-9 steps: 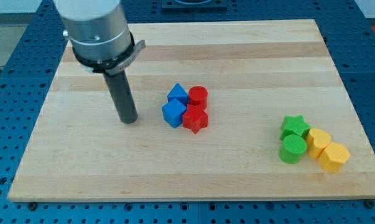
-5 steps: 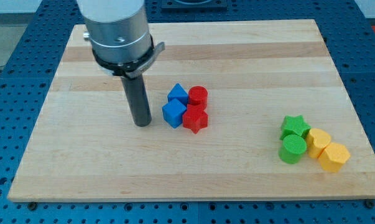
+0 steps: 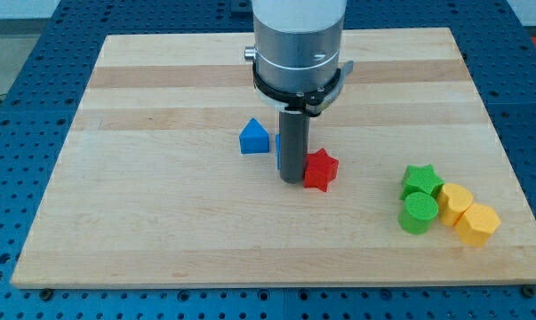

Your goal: Drag the red star into the green circle

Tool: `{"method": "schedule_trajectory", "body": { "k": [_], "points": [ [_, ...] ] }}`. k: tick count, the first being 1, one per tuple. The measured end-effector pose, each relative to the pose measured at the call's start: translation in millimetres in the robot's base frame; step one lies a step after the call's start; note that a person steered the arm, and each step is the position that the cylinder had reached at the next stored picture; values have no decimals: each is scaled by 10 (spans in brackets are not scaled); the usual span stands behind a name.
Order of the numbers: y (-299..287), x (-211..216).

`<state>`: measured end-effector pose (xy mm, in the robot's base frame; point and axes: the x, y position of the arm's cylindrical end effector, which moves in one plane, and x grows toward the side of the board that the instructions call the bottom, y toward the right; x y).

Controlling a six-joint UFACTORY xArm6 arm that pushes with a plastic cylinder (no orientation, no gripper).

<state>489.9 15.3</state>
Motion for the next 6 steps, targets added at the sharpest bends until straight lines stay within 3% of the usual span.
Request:
{"method": "schedule_trajectory", "body": {
  "k": [1,4,5,6],
  "points": [
    [0,7],
    [553,729],
    [470,870],
    [63,717]
  ]
}}
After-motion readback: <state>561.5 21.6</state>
